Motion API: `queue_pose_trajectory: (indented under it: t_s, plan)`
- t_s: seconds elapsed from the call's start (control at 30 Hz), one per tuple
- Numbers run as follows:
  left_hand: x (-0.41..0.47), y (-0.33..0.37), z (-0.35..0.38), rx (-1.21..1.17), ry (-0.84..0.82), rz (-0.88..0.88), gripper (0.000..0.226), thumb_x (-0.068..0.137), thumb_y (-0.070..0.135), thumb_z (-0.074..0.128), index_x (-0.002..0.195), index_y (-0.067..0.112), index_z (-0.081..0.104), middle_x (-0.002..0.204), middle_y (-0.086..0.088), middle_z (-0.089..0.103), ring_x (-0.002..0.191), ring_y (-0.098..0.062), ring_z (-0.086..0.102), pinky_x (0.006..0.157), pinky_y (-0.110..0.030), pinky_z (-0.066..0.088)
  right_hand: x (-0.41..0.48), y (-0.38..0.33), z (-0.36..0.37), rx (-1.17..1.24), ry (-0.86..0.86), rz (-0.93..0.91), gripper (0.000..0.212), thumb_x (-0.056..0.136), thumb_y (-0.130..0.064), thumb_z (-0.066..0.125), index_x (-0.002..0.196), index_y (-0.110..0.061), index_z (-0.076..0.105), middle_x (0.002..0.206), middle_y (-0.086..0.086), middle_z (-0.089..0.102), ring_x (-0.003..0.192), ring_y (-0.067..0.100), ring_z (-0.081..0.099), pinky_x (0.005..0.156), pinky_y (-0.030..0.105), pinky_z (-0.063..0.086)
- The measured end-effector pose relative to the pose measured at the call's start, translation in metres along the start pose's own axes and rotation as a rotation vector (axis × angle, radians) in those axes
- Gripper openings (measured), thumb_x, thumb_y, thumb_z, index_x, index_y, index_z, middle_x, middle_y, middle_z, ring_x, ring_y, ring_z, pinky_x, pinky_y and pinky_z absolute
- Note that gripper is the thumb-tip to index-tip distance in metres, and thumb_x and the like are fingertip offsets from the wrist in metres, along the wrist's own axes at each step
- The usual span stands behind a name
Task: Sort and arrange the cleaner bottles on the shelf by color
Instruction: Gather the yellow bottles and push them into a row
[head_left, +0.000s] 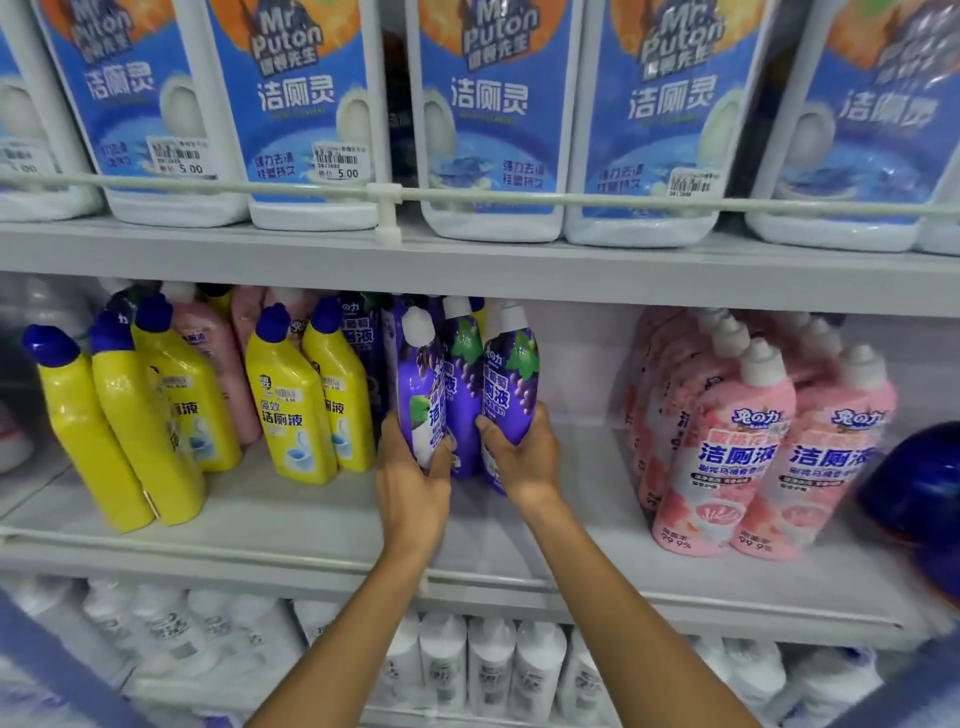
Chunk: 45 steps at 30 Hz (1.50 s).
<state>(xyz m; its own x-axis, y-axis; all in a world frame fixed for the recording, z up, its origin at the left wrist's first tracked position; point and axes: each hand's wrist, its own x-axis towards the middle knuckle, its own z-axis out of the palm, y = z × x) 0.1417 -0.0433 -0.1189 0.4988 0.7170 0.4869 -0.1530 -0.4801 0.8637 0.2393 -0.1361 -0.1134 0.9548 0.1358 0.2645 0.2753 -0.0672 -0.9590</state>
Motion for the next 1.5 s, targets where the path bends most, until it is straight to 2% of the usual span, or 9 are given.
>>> queue_pose_trajectory:
  t_s: [0.13,0.33,0.53,0.83,0.93,1.07,1.23,1.37,1.5]
  plan:
    - [0.011,-0.006,-0.008,0.014,0.018,-0.008,0.048,0.090,0.015,0.077,0.132,0.015,0.053,0.121,0.000,0.068,0.106,-0.019,0.067,0.090,-0.036,0.057,0.001,0.001,0.013,0.011,-0.031,-0.020,0.043,0.082,-0.021,0.084,0.111,-0.025,0.053,0.103,-0.006,0.068,0.091,0.016,0.067,0.086,0.032,0.057]
    - [0.017,-0.012,-0.013,0.057,0.031,-0.012,0.046,0.091,0.015,0.076,0.129,0.014,0.052,0.121,0.002,0.067,0.105,-0.018,0.065,0.089,-0.031,0.053,-0.002,-0.002,0.022,0.000,-0.042,-0.030,0.046,0.086,-0.015,0.080,0.124,-0.008,0.055,0.106,-0.002,0.066,0.089,0.013,0.062,0.068,-0.001,0.042]
    - [0.018,-0.017,-0.014,0.075,0.047,-0.018,0.043,0.090,0.017,0.077,0.126,0.015,0.052,0.117,0.003,0.068,0.100,-0.015,0.066,0.082,-0.021,0.050,-0.008,-0.001,0.027,-0.027,-0.065,-0.069,0.046,0.088,-0.018,0.078,0.125,-0.005,0.054,0.113,0.003,0.066,0.095,0.014,0.062,0.072,-0.002,0.040]
    - [0.021,-0.016,-0.024,0.075,-0.002,-0.061,0.041,0.089,0.025,0.079,0.122,0.020,0.053,0.110,0.006,0.069,0.092,-0.006,0.067,0.076,-0.015,0.050,-0.010,-0.022,0.000,0.080,-0.283,-0.066,0.008,0.101,-0.049,0.056,0.102,-0.047,0.064,0.107,-0.015,0.073,0.099,0.001,0.069,0.089,0.024,0.056]
    - [0.023,-0.004,-0.031,0.048,-0.037,-0.081,0.031,0.096,0.045,0.066,0.118,0.025,0.058,0.107,0.011,0.070,0.092,0.009,0.063,0.081,-0.019,0.051,0.005,-0.036,-0.011,0.197,-0.274,-0.083,0.025,0.107,-0.045,0.046,0.110,-0.033,0.068,0.111,-0.009,0.074,0.103,0.006,0.069,0.090,0.021,0.053]
    - [0.043,0.010,-0.053,0.074,0.168,0.041,0.044,0.101,0.052,0.052,0.127,0.018,0.062,0.116,0.000,0.069,0.105,-0.017,0.064,0.089,-0.033,0.050,0.071,-0.056,0.004,0.129,-0.163,0.009,0.032,0.100,-0.041,0.058,0.111,-0.013,0.069,0.110,0.002,0.072,0.097,0.015,0.064,0.088,0.021,0.051]
    - [0.085,0.006,-0.080,0.260,0.339,0.179,0.056,0.091,0.038,0.070,0.131,0.002,0.054,0.120,-0.016,0.061,0.111,-0.026,0.056,0.091,-0.017,0.044,0.128,-0.059,0.031,-0.172,-0.294,-0.020,0.031,0.089,-0.040,0.066,0.089,-0.011,0.076,0.093,0.008,0.079,0.096,0.028,0.073,0.090,0.041,0.058]
    - [0.111,-0.015,-0.089,0.438,0.270,0.039,0.073,0.077,0.041,0.085,0.130,0.003,0.052,0.122,-0.017,0.057,0.117,-0.037,0.052,0.097,-0.053,0.048,0.132,-0.057,0.040,-0.293,-0.228,-0.050,0.019,0.097,-0.017,0.058,0.098,-0.004,0.073,0.104,0.013,0.074,0.104,0.031,0.069,0.073,0.026,0.044]
    - [0.118,-0.035,-0.098,0.387,0.229,-0.005,0.086,0.072,0.039,0.090,0.142,0.016,0.047,0.134,-0.005,0.060,0.123,-0.026,0.058,0.105,-0.046,0.051,0.126,-0.063,0.032,-0.219,-0.360,-0.034,0.015,0.093,-0.020,0.054,0.101,-0.017,0.067,0.104,0.008,0.069,0.100,0.021,0.064,0.092,0.035,0.055]
